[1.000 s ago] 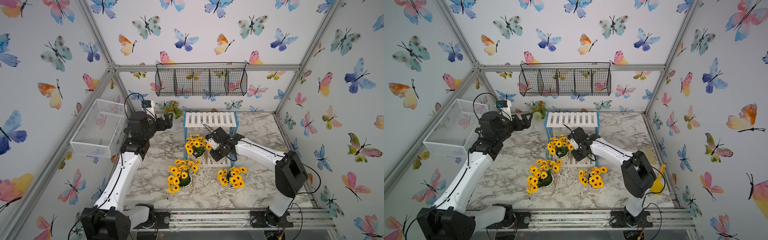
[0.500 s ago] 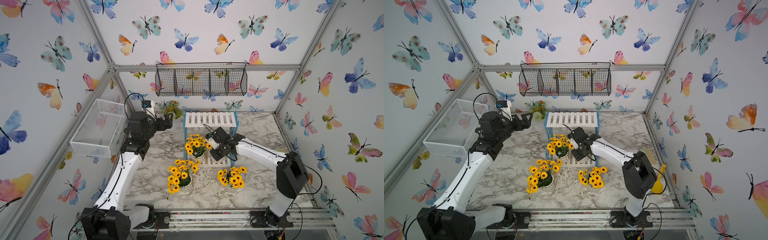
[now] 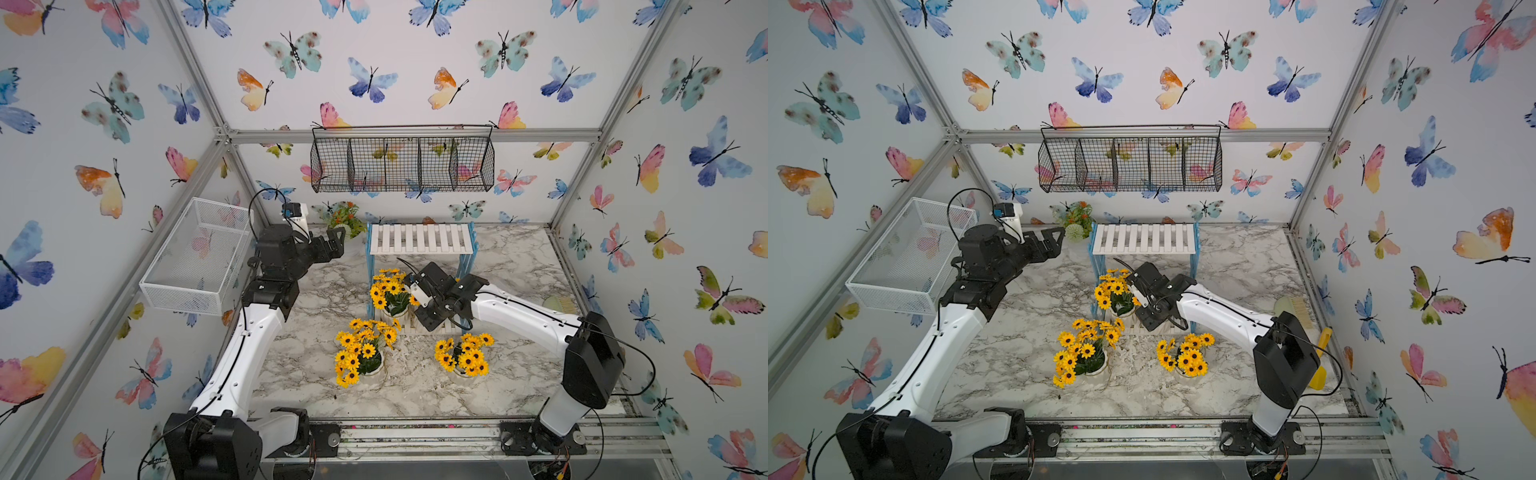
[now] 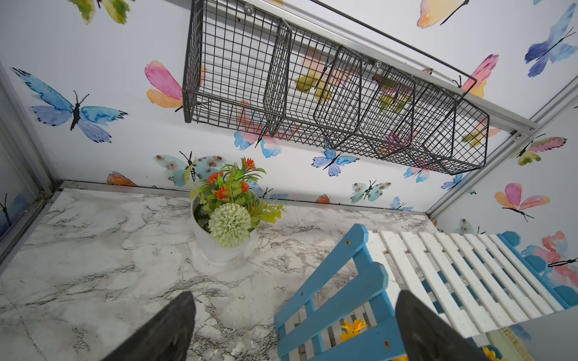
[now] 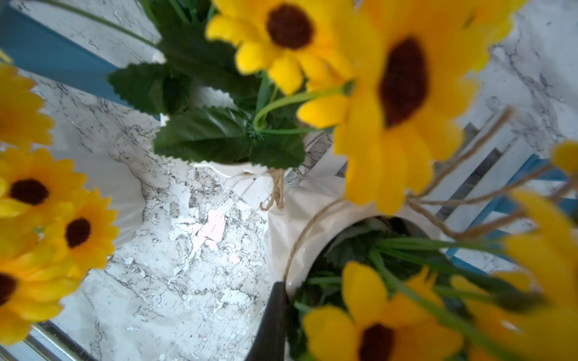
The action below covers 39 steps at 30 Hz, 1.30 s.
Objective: Take the sunflower pots off the shelves
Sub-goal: Pick up the sunflower pot from the shelf, then place the sunflower pot at the center of the board.
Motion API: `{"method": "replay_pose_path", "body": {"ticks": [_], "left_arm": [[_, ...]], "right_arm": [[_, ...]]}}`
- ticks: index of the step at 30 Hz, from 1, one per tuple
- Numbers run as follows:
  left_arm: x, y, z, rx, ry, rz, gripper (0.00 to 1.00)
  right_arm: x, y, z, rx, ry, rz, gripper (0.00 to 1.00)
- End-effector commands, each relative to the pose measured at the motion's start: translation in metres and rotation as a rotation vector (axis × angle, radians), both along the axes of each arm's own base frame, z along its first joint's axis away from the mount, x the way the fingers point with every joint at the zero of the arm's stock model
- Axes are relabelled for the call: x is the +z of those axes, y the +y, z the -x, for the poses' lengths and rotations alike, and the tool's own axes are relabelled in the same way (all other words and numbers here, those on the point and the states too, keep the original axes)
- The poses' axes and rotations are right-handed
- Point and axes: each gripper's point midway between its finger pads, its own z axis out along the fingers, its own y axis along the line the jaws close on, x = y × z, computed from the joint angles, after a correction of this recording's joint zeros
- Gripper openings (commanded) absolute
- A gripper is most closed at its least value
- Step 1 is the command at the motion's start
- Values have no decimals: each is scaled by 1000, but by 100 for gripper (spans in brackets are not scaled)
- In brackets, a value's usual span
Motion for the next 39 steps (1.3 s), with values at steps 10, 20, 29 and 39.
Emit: {"method": "replay_pose_path", "body": {"ticks": [10, 20, 29, 39], "left_arm": [[8, 0, -1, -7, -26, 15, 99], [10, 2, 1, -2, -34, 21, 99], [12, 4, 2, 4, -42, 19, 99], [11, 5, 3, 7, -43, 19, 99]], "right_arm": [[18, 16, 35, 33, -96, 57, 2], [5, 34, 70, 75, -92, 92, 2], [-17, 47, 98, 118, -65, 123, 2], [-40, 48, 114, 140, -42, 147, 2]]}}
